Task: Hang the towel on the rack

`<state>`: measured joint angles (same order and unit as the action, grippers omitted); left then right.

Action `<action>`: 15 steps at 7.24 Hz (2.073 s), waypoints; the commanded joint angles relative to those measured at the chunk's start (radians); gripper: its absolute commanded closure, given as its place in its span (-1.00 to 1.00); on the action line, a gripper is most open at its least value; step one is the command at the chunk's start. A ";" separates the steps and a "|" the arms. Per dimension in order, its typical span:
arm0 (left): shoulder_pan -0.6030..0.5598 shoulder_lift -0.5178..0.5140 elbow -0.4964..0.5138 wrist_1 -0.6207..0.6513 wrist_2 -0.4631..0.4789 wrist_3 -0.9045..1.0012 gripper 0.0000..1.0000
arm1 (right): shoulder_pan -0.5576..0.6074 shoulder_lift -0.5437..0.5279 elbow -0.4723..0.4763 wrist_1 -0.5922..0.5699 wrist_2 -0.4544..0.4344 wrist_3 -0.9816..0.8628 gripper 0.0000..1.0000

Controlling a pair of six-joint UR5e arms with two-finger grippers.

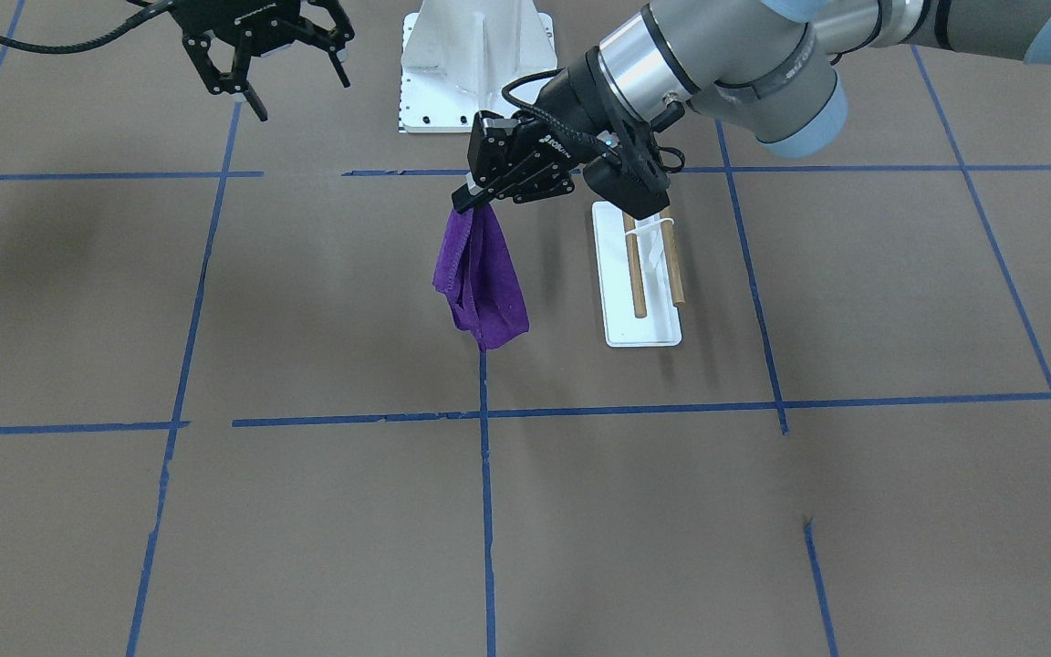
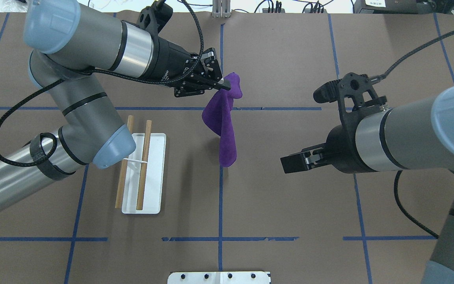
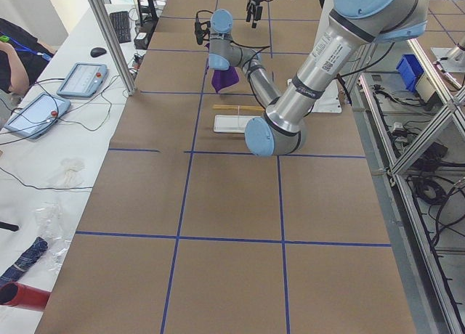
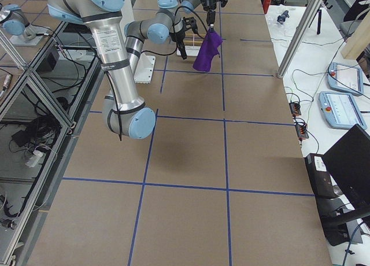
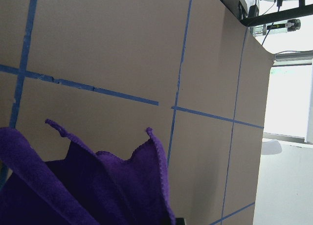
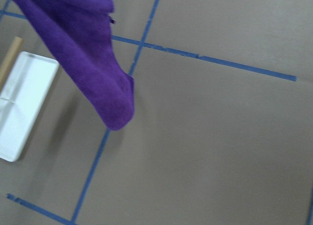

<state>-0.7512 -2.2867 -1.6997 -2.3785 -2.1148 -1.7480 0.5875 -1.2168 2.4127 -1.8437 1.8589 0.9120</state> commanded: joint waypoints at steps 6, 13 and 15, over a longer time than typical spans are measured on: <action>0.332 0.058 -0.530 0.872 0.699 0.015 1.00 | 0.568 -0.136 -0.268 -0.173 0.260 -0.690 -1.00; 0.231 0.458 -0.790 1.122 0.702 0.187 1.00 | 0.887 -0.198 -0.526 -0.172 0.493 -1.029 -1.00; 0.225 0.518 -0.712 1.119 0.725 0.248 1.00 | 0.910 -0.198 -0.526 -0.172 0.493 -1.027 -1.00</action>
<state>-0.5210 -1.8020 -2.4605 -1.2572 -1.4062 -1.5351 1.4838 -1.4135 1.8877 -2.0156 2.3509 -0.1154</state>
